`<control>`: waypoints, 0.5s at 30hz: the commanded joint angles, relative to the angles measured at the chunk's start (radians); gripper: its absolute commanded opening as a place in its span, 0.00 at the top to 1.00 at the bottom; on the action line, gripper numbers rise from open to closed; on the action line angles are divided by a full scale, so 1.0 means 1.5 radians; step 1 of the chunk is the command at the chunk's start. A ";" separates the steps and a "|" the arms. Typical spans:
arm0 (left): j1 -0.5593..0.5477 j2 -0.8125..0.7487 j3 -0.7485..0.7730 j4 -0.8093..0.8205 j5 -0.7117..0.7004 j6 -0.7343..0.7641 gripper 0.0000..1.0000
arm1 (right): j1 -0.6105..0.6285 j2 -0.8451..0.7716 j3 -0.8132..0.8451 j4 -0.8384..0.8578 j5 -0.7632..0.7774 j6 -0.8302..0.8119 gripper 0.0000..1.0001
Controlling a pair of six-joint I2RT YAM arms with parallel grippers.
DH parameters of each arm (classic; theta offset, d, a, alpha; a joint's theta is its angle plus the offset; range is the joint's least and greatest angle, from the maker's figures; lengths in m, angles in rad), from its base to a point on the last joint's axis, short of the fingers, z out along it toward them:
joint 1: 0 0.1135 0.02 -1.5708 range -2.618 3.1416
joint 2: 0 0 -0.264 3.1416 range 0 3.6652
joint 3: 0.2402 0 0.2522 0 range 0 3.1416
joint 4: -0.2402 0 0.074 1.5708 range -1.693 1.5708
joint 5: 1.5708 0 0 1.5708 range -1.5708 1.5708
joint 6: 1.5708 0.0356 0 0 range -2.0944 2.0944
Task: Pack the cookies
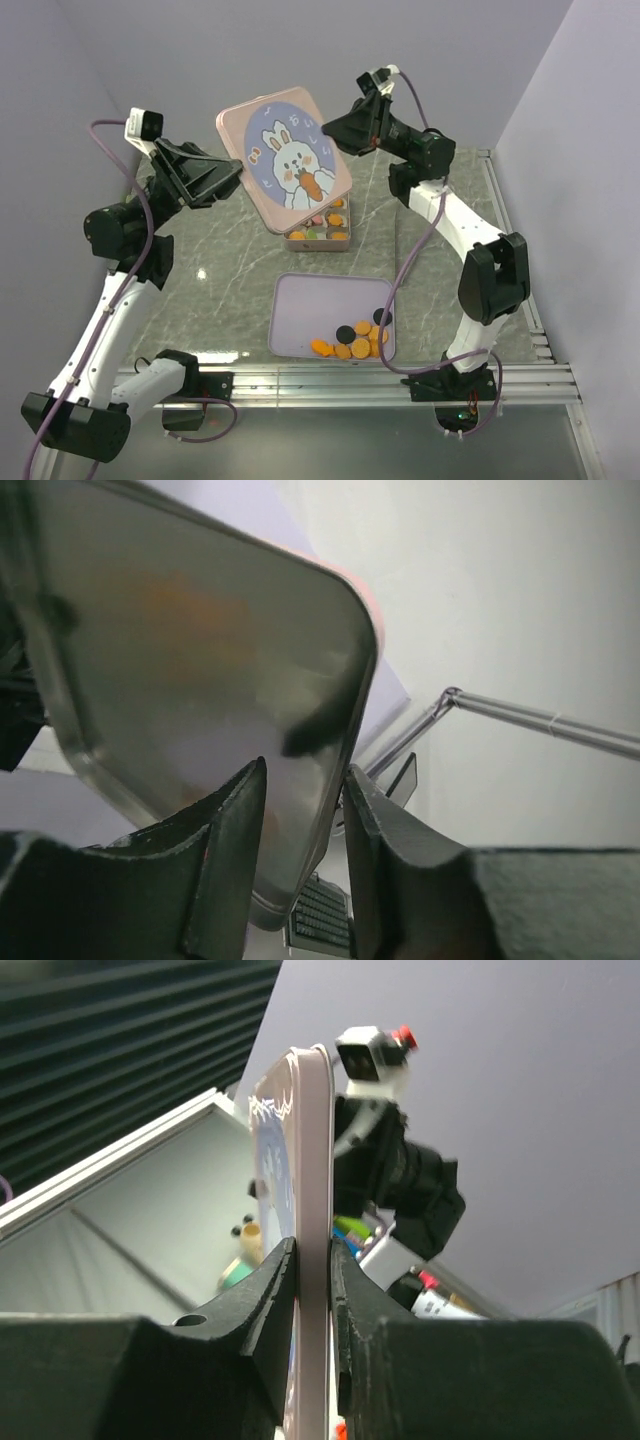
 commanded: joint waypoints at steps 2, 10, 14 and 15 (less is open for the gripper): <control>-0.002 0.001 -0.049 -0.065 -0.019 0.035 0.55 | -0.027 -0.053 0.017 0.310 0.027 0.326 1.00; -0.001 0.018 -0.069 -0.123 -0.029 0.080 0.49 | -0.081 -0.068 -0.047 0.258 -0.014 0.312 1.00; 0.000 0.028 -0.062 -0.197 -0.049 0.111 0.40 | -0.107 -0.073 -0.081 0.205 -0.028 0.288 1.00; 0.001 0.031 -0.056 -0.209 -0.056 0.119 0.39 | -0.113 -0.075 -0.098 0.194 -0.029 0.273 1.00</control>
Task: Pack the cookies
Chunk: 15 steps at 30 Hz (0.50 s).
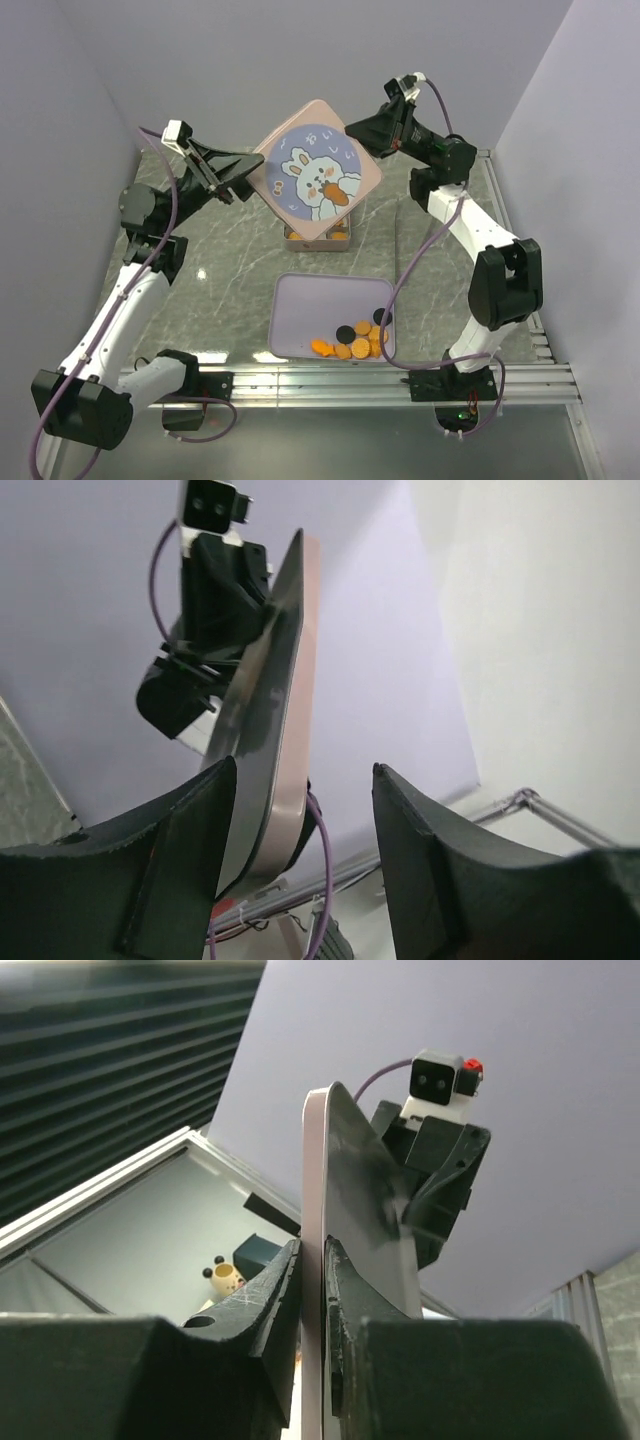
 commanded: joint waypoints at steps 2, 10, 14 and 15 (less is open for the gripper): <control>0.001 0.016 0.020 -0.078 -0.031 0.067 0.35 | -0.036 -0.043 -0.037 0.141 -0.019 0.256 1.00; 0.001 0.102 0.045 -0.137 -0.052 0.131 0.32 | -0.071 -0.043 -0.111 -0.167 -0.019 0.051 1.00; 0.001 0.136 0.055 -0.171 -0.060 0.169 0.33 | -0.097 -0.025 -0.121 -0.333 0.001 -0.036 1.00; 0.002 0.142 0.064 -0.185 -0.064 0.184 0.33 | -0.103 -0.020 -0.119 -0.356 0.010 -0.062 1.00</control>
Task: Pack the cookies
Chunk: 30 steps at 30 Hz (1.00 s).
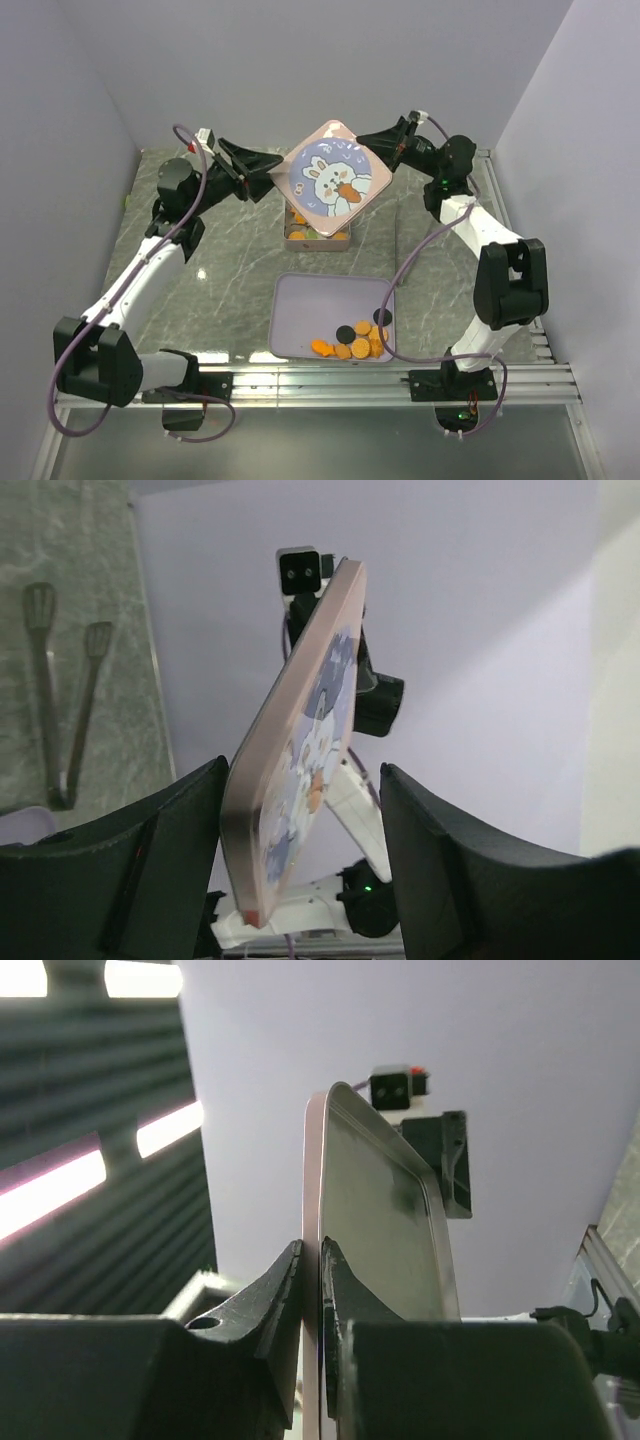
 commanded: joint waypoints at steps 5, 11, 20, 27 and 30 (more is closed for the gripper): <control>0.013 0.028 0.039 -0.053 -0.035 0.106 0.33 | -0.049 0.001 0.005 -0.241 0.107 -0.109 1.00; 0.035 0.082 0.019 -0.020 -0.032 0.101 0.34 | -0.051 -0.032 -0.045 -0.311 0.206 -0.165 1.00; 0.034 0.159 0.071 -0.064 -0.029 0.144 0.35 | -0.041 -0.021 -0.069 -0.255 0.277 -0.136 1.00; 0.032 0.245 0.047 0.043 -0.005 0.125 0.37 | -0.006 0.065 -0.007 -0.170 0.286 -0.078 1.00; 0.036 0.253 -0.004 0.111 -0.002 0.093 0.37 | 0.021 0.099 -0.005 -0.116 0.336 -0.029 1.00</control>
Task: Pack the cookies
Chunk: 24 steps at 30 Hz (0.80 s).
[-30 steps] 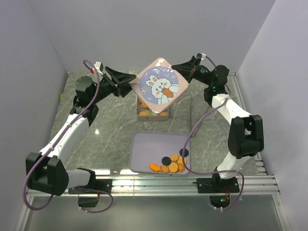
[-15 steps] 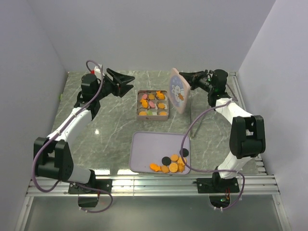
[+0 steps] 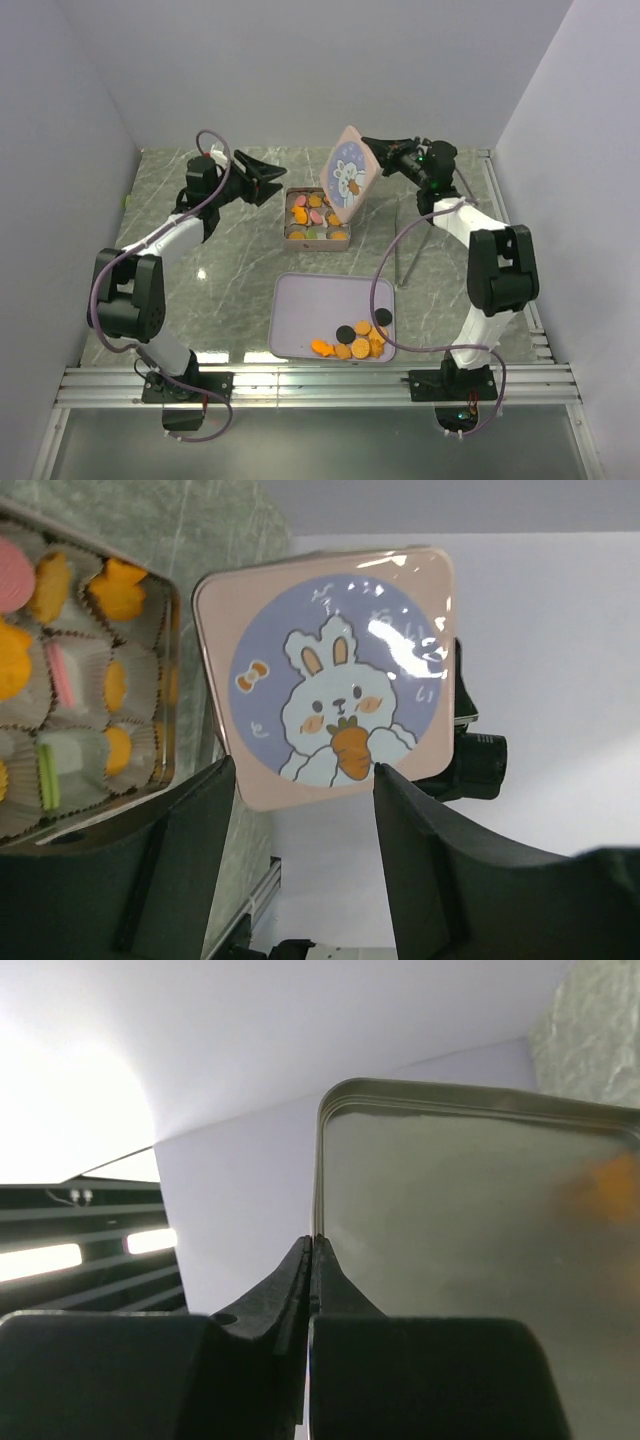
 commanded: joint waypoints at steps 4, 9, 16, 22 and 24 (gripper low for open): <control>0.017 0.022 -0.039 0.088 0.017 0.016 0.36 | 0.068 0.091 0.049 0.162 0.109 0.122 1.00; 0.074 -0.011 -0.114 0.157 0.017 -0.020 0.37 | 0.121 0.172 0.111 0.193 0.167 0.178 1.00; 0.116 -0.037 -0.163 0.124 0.037 0.021 0.38 | 0.173 0.259 0.201 0.193 0.195 0.220 1.00; 0.117 -0.012 -0.180 0.146 0.049 0.013 0.37 | 0.190 0.274 0.176 0.218 0.206 0.225 1.00; 0.117 0.016 -0.178 0.152 0.052 0.017 0.37 | 0.190 0.265 0.155 0.224 0.207 0.220 1.00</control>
